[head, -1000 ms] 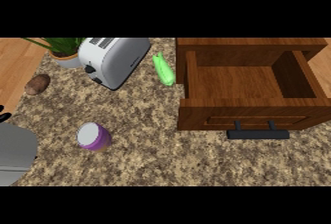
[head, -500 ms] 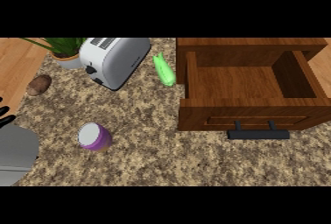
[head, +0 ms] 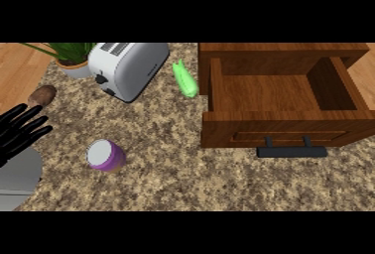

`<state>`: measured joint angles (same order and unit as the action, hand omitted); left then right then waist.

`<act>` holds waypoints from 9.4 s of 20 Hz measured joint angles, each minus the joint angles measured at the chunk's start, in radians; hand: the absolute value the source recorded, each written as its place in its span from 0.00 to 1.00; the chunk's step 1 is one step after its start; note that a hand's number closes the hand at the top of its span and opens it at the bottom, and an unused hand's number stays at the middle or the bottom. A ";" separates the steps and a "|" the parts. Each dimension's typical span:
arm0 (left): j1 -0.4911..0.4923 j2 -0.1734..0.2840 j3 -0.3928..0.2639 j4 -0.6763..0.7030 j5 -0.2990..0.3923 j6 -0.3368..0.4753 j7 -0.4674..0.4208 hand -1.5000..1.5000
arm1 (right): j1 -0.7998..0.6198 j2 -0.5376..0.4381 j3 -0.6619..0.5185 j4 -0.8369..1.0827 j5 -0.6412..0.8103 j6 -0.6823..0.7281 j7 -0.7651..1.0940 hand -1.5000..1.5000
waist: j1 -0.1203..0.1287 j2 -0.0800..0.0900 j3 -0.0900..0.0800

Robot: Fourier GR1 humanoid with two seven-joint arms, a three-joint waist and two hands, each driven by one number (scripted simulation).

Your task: Pick up the can, place it into the drawer and close the drawer

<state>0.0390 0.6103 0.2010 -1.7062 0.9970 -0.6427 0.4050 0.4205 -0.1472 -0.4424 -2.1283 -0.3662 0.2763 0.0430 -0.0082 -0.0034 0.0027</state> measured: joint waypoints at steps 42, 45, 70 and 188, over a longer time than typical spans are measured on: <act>-0.344 -0.246 -0.034 1.073 -0.996 -0.037 -0.861 0.00 | 0.020 0.088 -0.241 -0.052 -0.112 0.231 0.086 0.00 | -0.009 0.006 -0.004; -0.386 -0.250 -0.034 1.151 -1.009 -0.025 -0.880 0.00 | 0.003 0.076 -0.254 -0.055 -0.130 0.224 0.112 0.00 | -0.009 0.007 -0.004; -0.529 -0.359 -0.059 1.347 -1.001 -0.089 -0.881 1.00 | -0.012 0.090 -0.298 -0.081 -0.193 0.248 0.194 0.00 | -0.006 0.005 -0.004; -1.444 -0.610 -0.783 1.260 0.004 1.400 -0.643 0.00 | -0.151 0.039 -0.219 -0.217 -0.053 0.224 0.149 0.00 | -0.077 0.025 -0.001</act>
<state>-1.4051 0.0000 -0.5816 -0.4464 1.0012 0.7577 -0.2384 0.2697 -0.1081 -0.6618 -2.3449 -0.4192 0.5003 0.1923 -0.0856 0.0212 0.0013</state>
